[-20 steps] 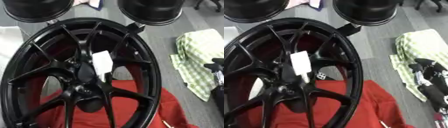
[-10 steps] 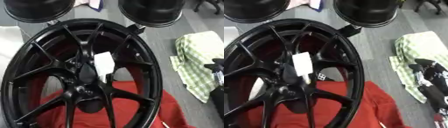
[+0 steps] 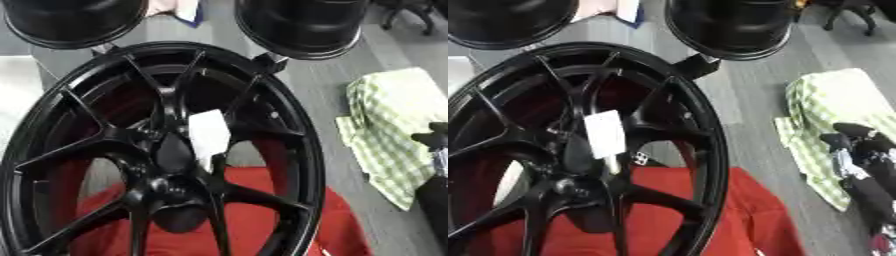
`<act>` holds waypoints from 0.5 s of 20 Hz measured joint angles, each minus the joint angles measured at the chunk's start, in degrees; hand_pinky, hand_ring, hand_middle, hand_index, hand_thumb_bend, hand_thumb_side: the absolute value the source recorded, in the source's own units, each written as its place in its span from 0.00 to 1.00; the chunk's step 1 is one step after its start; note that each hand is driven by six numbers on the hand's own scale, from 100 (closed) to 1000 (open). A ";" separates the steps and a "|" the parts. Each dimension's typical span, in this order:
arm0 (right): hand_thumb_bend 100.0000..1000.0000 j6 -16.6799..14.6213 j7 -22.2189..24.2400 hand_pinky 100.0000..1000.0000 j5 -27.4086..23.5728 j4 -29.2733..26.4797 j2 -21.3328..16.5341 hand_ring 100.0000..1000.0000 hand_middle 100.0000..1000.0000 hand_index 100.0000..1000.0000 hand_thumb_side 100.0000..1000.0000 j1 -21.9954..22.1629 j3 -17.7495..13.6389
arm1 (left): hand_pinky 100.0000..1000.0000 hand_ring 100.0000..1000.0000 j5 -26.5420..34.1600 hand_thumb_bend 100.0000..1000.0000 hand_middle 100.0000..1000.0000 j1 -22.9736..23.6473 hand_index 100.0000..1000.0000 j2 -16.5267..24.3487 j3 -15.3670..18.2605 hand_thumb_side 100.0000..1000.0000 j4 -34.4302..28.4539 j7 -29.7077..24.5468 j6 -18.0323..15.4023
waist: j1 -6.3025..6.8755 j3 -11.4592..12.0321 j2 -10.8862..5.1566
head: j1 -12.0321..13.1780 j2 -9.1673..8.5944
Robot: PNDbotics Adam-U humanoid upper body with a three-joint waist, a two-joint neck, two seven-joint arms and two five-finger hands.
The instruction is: Pull the pin out of the wheel hub.
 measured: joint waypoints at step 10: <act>0.00 -0.10 0.06 0.88 -0.05 0.00 0.00 0.69 0.49 0.66 0.19 -0.14 -0.01 | 0.77 0.68 4.86 0.00 0.68 -0.31 0.76 -1.28 2.22 0.76 -2.58 -0.17 -0.87 | -0.01 0.06 -0.01 | 0.01 0.00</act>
